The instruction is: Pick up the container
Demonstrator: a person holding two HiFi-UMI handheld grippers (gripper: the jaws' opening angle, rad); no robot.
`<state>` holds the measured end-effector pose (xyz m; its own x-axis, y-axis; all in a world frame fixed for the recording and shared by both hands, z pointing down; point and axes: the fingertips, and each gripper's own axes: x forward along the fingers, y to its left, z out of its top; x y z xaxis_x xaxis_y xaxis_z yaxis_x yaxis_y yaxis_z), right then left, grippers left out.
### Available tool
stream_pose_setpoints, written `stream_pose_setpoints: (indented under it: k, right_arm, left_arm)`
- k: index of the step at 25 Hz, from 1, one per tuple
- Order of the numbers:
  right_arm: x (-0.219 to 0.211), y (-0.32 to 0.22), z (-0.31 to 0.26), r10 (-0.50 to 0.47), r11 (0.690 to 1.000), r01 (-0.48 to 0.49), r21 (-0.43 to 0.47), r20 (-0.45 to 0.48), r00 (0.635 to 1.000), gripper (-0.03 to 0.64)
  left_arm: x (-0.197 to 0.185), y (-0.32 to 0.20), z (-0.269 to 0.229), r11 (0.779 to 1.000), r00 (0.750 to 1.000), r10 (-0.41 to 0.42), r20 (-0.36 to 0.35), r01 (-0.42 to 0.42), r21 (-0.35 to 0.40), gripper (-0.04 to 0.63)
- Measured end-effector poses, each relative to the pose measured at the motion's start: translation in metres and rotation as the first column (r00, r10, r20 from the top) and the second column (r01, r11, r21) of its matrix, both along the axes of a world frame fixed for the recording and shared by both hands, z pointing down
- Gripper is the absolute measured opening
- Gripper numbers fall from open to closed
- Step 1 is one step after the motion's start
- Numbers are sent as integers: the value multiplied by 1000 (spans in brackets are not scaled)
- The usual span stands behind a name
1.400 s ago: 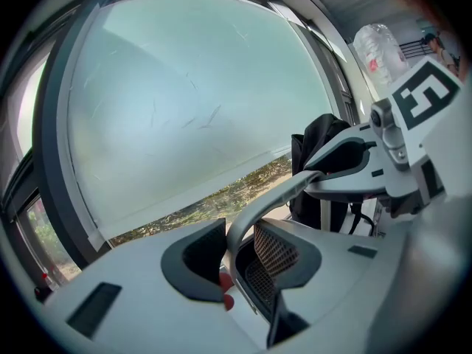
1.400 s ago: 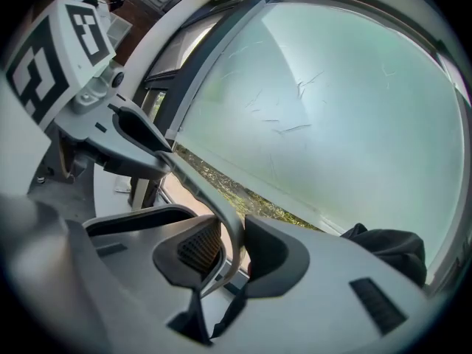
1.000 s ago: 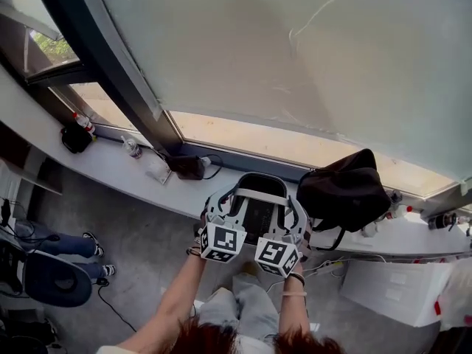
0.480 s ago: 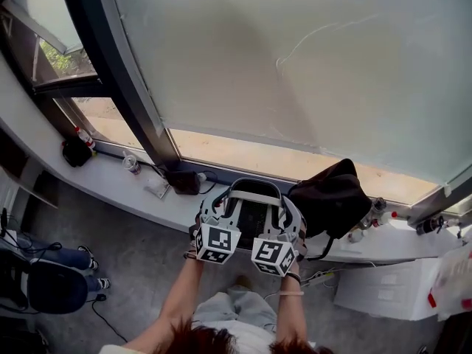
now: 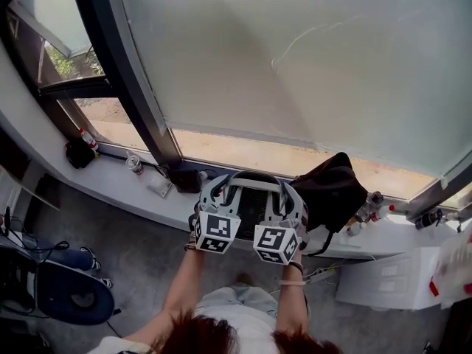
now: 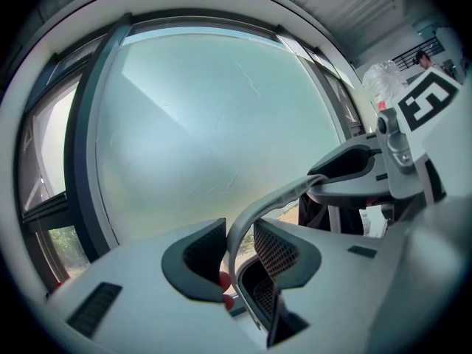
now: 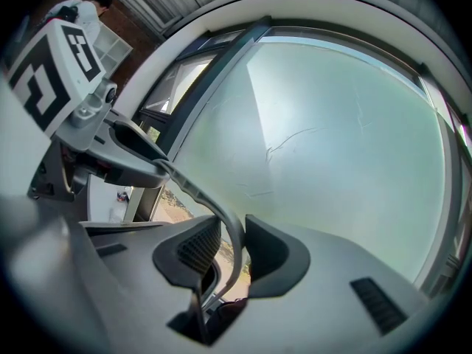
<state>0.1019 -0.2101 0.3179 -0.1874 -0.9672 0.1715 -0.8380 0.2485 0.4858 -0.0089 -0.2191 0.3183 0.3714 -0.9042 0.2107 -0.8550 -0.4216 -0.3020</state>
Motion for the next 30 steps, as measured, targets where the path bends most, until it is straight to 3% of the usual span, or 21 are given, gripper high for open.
stream_pose_setpoints:
  k: [20,30]
  right_arm:
    - [-2,63,-84,-5,995,6,97,-6,1000,115]
    - [7,65,-132,-17,983,17,182,-1,1000,115]
  left_arm:
    - [-3,60,-78,995,997,25,-75,-18,94,129]
    - [6,62,-127,984,998,37,-59,-26,174,126]
